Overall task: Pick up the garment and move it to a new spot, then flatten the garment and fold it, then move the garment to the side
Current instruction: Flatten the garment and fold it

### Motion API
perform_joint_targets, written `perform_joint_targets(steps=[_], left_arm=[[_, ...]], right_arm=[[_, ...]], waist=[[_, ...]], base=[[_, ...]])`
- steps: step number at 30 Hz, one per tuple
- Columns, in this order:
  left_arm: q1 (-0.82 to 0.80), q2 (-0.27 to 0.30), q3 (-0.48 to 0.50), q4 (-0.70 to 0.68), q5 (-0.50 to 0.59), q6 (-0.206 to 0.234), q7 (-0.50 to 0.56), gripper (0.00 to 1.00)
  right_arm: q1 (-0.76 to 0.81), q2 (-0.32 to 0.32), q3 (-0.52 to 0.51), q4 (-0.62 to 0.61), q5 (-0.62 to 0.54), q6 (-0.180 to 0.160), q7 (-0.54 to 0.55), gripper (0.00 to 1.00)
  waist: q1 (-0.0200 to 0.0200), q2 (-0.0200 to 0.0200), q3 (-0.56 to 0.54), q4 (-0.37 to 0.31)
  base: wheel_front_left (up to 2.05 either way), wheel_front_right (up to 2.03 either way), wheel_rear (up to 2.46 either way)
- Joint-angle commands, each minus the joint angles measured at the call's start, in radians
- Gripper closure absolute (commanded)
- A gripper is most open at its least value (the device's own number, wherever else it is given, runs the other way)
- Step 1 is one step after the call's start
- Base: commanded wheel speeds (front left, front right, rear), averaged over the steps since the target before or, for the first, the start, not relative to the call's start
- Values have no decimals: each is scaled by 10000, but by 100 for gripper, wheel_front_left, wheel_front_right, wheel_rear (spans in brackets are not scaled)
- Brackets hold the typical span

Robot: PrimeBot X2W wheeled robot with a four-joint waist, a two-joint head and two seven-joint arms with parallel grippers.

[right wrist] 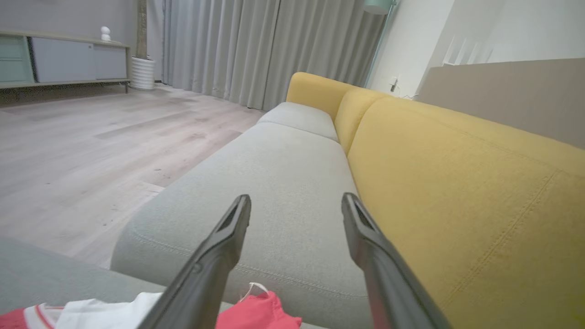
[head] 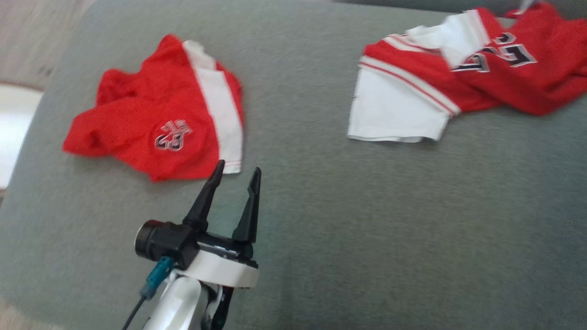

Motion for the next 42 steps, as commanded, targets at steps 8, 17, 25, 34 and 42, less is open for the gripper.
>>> perform_joint_targets(steps=[8, 17, 25, 34, 42], left_arm=[[187, 29, 788, -324, 320, -71, -65, 0], [736, 29, 1008, -322, 282, -56, -65, 0], [957, 29, 1172, -307, 303, -74, -65, 0], [423, 29, 1258, 35, 575, -108, -65, 0], [-1905, 61, 889, 1944, 1224, -80, 230, 0]], right_arm=[[2209, 1770, 322, -2154, 1107, -7, -753, 0], [6545, 3530, -758, -5719, 616, -7, -849, 0], [8657, 4517, -1015, -6725, 68, -7, -851, 0], [8497, 4622, -770, -7274, -88, -7, -852, 0], [8221, 4373, -910, -7485, -17, -7, -852, 0]], waist=[[1, 0, -1048, -1776], [1, 0, -1910, -2786], [1, 0, -1910, -3501], [1, 0, -1212, -4260], [1, 0, -192, -4625]], base=[[0, 0, 0], [0, 0, 0], [0, 0, 0], [0, 0, 0], [0, 0, 0]])
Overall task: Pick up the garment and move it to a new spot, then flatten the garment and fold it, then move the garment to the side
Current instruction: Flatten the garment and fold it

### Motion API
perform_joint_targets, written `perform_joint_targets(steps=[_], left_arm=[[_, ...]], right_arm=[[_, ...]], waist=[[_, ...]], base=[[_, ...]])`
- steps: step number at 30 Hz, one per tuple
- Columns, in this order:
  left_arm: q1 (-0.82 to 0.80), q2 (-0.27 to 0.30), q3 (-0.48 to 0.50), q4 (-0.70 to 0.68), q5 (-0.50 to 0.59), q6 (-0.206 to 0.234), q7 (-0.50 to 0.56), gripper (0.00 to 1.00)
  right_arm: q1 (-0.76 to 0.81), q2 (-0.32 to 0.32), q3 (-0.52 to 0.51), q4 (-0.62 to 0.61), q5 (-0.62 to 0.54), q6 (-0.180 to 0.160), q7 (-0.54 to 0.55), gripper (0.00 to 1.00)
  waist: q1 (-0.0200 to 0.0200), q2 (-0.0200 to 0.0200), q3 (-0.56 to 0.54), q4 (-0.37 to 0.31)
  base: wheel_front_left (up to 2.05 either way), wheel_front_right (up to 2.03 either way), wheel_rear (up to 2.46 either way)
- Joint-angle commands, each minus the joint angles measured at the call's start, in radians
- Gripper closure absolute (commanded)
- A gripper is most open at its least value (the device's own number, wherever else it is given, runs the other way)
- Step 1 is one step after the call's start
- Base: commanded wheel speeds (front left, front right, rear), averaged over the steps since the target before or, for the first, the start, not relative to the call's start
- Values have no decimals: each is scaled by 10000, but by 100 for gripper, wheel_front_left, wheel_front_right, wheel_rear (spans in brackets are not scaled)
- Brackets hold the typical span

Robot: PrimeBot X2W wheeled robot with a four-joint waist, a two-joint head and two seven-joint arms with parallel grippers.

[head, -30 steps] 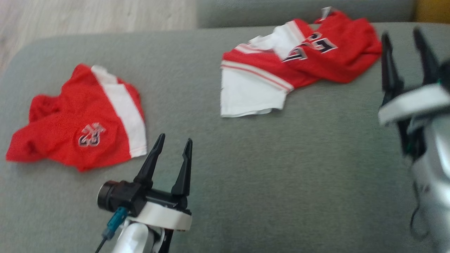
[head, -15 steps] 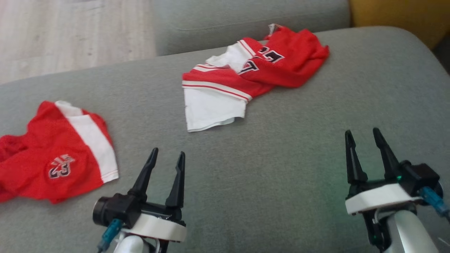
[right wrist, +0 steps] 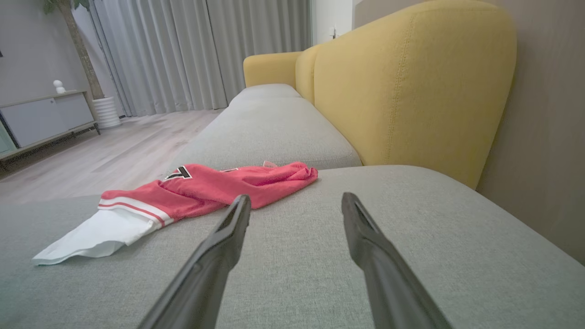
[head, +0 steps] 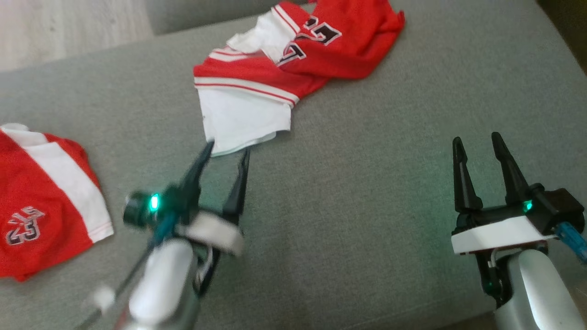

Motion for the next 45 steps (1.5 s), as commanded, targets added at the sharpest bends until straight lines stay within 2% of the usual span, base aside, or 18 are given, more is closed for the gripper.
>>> perform_joint_targets(steps=[1, 7, 10, 15, 20, 21, 22, 23, 29, 38, 45], left_arm=[[-671, 75, 249, -51, 114, 33, 170, 0], [-2532, 398, 396, 1902, 587, 784, 1949, 0], [-3021, 532, 417, 2714, 664, 950, 2549, 0], [-3332, 656, 367, 3645, 707, 1064, 2835, 0], [-3327, 483, 228, 4243, 445, 648, 2911, 0], [-3302, 420, 230, 4347, 312, 509, 2962, 6], [-3283, 365, 241, 4424, 176, 394, 2985, 90], [-3265, 321, 242, 4479, 66, 310, 2969, 100], [-3148, 177, 279, 4427, -402, 105, 2368, 100], [-2556, 94, 423, 3712, -1065, -53, 464, 100], [-1752, 68, 144, 2949, -1192, -96, 5, 100]], right_arm=[[-236, -110, 205, -354, 45, -7, -108, 0], [-385, 34, 382, -451, -1, -7, -108, 0], [-445, 107, 496, -451, 0, -7, -108, 0], [-459, 168, 473, -421, 41, -7, -108, 0], [-449, 162, 334, -201, -44, -7, -108, 0], [-449, 164, 304, -155, -62, -7, -108, 0], [-448, 169, 276, -119, -69, -7, -108, 0], [-445, 176, 246, -91, -71, -7, -108, 0], [-430, 195, 139, 37, -92, -7, -108, 0], [-293, 139, 25, 156, -119, -7, -108, 0], [-86, 45, -75, 275, -102, -7, -109, 0]], waist=[[-2, 0, 304, -157], [-2, 0, 698, -358], [-2, 0, 791, -449], [-2, 0, 852, -481], [-2, 0, 804, -434], [-2, 0, 769, -421], [-2, 0, 735, -409], [-2, 0, 694, -397], [-2, 0, 450, -299], [-2, 0, -199, 61], [-2, 0, -810, 646]], base=[[0, 0, 0], [0, 0, 0], [0, 0, 0], [0, 0, 0], [0, 0, 0], [0, 0, 0], [0, 0, 0], [0, 0, 0], [0, 0, 0], [0, 0, 0], [0, 0, 0]])
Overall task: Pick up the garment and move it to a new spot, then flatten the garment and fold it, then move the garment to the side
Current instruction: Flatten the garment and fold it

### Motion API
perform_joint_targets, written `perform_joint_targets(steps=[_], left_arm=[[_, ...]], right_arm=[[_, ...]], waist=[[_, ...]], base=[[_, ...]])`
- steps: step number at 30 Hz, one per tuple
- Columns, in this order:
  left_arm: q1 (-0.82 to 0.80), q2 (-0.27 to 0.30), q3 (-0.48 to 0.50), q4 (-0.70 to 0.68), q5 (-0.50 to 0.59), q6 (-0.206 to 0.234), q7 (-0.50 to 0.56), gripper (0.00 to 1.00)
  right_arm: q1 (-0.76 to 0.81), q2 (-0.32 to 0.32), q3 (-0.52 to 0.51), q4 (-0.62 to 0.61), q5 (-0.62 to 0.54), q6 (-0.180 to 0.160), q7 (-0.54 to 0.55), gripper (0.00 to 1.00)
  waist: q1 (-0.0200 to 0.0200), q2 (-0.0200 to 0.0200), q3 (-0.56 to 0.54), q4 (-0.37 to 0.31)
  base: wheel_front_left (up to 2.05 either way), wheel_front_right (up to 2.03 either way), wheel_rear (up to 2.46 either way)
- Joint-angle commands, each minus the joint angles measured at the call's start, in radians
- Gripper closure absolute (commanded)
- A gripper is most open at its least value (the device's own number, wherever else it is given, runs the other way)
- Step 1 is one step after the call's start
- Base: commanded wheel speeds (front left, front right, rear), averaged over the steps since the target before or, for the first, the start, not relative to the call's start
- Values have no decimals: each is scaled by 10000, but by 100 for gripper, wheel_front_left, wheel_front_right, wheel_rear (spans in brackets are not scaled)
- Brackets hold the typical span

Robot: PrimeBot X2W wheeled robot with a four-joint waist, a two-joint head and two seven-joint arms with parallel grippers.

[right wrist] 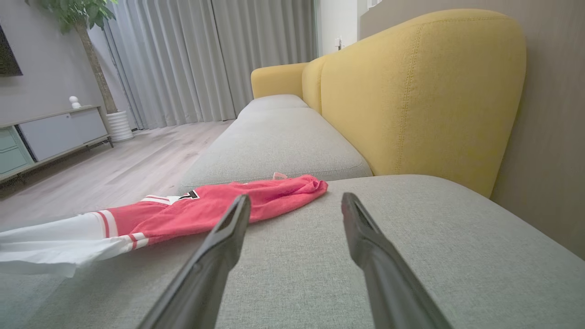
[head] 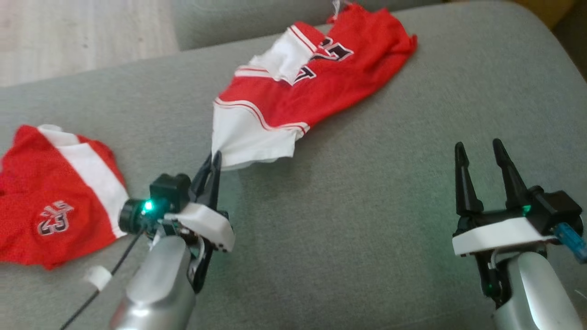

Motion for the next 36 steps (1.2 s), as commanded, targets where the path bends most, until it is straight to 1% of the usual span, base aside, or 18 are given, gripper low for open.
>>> perform_joint_targets(steps=[1, 7, 11, 14, 15, 17, 22, 25, 28, 29, 30, 36], left_arm=[[-60, 125, 180, -488, -102, -12, -151, 100], [1076, 139, 7, -1414, -317, -4, -237, 100], [1945, 273, -26, -2074, -367, 135, -258, 100], [2591, 444, -75, -2773, -261, 389, -269, 100], [3054, 524, -106, -3290, -275, 495, -167, 100], [3506, 656, -303, -3795, -152, 538, 60, 100], [4685, 813, -958, -4966, -35, 425, 761, 100], [5187, 911, -1260, -5371, -15, 377, 1160, 100], [5355, 1007, -1444, -5427, 60, 357, 1443, 100], [5371, 1077, -1536, -5442, 173, 371, 1511, 54], [5363, 1109, -1565, -5464, 263, 441, 1503, 0], [5008, 1069, -1414, -5644, 416, 797, 1146, 0]], right_arm=[[42, -136, 158, -268, -58, -7, -110, 0], [273, -156, 61, -132, -2, -7, -110, 0], [393, -107, 66, -43, 42, -7, -111, 0], [516, -58, 30, 35, 72, -7, -111, 0], [620, -29, -4, 83, 85, -7, -111, 0], [682, -6, -26, 116, 89, -7, -111, 0], [659, 48, 82, 209, 66, -7, -111, 0], [658, 97, 198, 226, 73, -7, -111, 0], [692, 128, 297, 261, 77, -7, -111, 0], [703, 141, 344, 276, 77, -7, -111, 0], [710, 153, 383, 284, 73, -7, -111, 0], [670, 195, 462, 307, 95, -7, -111, 0]], waist=[[1, -1, -306, 278], [1, -1, -855, 803], [1, -1, -1149, 1107], [1, -1, -1358, 1351], [1, -1, -1462, 1529], [1, -1, -1523, 1687], [1, -1, -1587, 1866], [1, -1, -1565, 1891], [1, -1, -1543, 1877], [1, -1, -1534, 1855], [1, -1, -1524, 1826], [1, -1, -1450, 1621]], base=[[0, 0, 0], [0, 0, 0], [0, 0, 0], [0, 0, 0], [0, 0, 0], [0, 0, 0], [0, 0, 0], [0, 0, 0], [0, 0, 0], [0, 0, 0], [0, 0, 0], [0, 0, 0]])
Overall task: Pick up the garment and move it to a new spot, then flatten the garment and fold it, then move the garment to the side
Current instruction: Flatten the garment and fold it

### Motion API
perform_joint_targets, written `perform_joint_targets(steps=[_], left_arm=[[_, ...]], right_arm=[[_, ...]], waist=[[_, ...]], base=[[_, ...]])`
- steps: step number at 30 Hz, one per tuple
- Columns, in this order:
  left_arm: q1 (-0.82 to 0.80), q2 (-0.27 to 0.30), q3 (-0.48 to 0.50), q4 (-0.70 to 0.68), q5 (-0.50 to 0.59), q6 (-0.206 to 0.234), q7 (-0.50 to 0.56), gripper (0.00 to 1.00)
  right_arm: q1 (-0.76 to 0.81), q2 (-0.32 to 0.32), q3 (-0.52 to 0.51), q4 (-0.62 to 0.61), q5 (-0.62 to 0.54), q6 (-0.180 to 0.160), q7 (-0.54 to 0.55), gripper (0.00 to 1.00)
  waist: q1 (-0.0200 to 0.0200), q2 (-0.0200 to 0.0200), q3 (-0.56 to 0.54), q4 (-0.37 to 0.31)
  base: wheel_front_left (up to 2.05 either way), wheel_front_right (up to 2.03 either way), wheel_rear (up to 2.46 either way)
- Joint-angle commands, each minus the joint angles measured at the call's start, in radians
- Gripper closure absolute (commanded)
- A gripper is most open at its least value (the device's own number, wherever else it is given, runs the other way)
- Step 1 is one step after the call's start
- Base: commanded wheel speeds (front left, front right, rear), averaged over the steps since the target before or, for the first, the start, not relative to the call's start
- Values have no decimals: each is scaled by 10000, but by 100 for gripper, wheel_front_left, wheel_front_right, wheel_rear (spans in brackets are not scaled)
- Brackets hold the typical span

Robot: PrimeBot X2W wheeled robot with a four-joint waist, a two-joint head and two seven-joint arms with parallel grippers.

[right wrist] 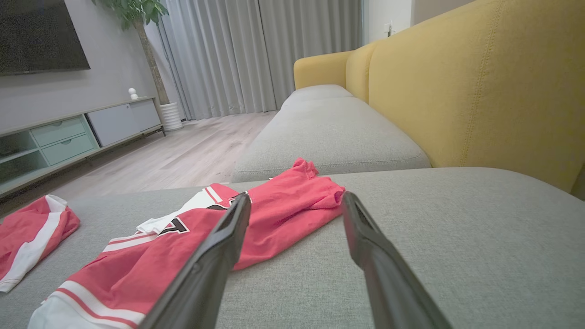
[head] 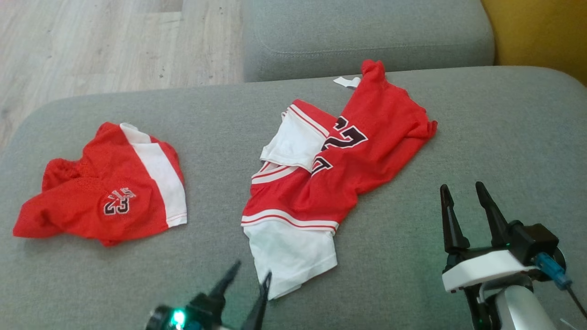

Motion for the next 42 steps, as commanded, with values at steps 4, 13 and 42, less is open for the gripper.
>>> perform_joint_targets(steps=[4, 13, 42], left_arm=[[-1072, -121, 728, -661, 48, 345, -769, 0], [-2060, -573, 1607, -1149, -293, 571, -1716, 0], [-2612, -967, 1065, -1330, -19, 91, -1734, 0]], right_arm=[[-339, 38, 163, -381, 50, -7, -111, 0], [-431, 69, -47, -652, -18, -7, -111, 0], [-5449, 209, -4620, 4742, -2708, -7, 1733, 0]], waist=[[0, 0, 97, -141], [0, 0, 536, -296], [0, 0, 2701, 1759]], base=[[0, 0, 0], [0, 0, 0], [0, 0, 0]])
